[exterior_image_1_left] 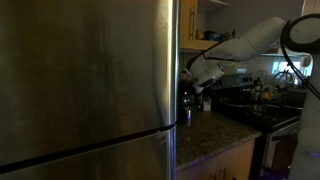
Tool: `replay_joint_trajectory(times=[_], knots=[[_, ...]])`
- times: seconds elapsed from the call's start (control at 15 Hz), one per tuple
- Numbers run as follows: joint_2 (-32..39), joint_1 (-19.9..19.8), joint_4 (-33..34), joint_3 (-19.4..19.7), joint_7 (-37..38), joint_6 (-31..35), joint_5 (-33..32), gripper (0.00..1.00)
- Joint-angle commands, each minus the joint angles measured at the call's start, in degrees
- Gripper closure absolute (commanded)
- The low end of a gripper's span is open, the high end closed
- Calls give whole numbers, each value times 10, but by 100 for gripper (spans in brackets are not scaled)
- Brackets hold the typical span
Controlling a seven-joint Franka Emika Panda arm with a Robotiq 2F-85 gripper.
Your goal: Press a button on the air fryer
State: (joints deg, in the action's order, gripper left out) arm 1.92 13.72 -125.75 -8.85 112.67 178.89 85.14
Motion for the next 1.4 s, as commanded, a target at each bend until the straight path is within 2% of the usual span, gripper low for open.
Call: replay_joint_trajectory(times=[0.0, 0.27, 0.4, 0.6, 0.67, 0.73, 0.87, 1.33], knots=[[-8, 0, -32, -1, 35, -12, -35, 0], [-2, -2, -109, 6, 134, -19, -149, 0], [3, -9, -93, -5, 116, -11, -128, 0], [5, -9, -104, -4, 124, -11, -133, 0], [-1, -10, -101, -3, 126, -3, -128, 0], [-16, -2, -95, 3, 106, 0, -97, 0], [-43, 0, -103, 2, 109, 16, -87, 0], [-40, -11, -82, -9, 118, 7, -105, 0]])
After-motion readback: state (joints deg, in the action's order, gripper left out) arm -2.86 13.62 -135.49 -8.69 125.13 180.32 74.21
